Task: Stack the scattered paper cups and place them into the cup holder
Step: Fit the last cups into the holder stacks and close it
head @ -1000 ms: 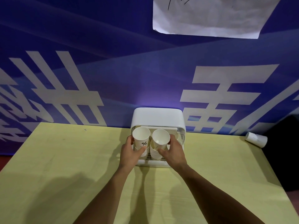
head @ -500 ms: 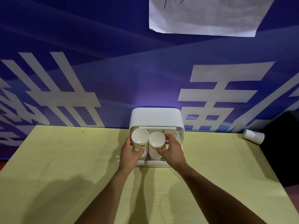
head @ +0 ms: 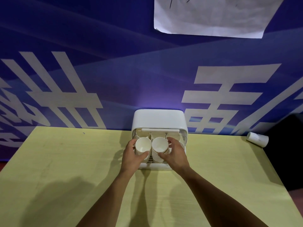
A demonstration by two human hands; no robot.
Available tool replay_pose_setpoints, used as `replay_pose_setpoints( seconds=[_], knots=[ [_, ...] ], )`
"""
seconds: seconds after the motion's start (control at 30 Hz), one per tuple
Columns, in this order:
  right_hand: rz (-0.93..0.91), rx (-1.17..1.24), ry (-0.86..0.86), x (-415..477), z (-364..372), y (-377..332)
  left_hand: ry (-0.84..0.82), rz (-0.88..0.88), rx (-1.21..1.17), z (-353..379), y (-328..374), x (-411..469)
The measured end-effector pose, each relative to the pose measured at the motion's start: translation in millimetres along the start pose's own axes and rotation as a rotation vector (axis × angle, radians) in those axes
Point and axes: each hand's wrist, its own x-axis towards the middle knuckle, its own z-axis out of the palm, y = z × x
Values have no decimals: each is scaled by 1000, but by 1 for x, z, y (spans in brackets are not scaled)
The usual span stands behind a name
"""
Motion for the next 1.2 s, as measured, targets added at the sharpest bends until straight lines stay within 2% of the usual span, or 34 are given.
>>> replay_pose_setpoints(
  seconds=[0.47,0.87,1.2],
  knots=[
    [-15,-139,-26,6,3,3,16,0,67,6,-2,9],
    [6,-155,-36,11,4,2,10,-26,98,6,3,9],
    [-8,-142,-12,2,-10,9,74,52,132,4,14,1]
  ],
)
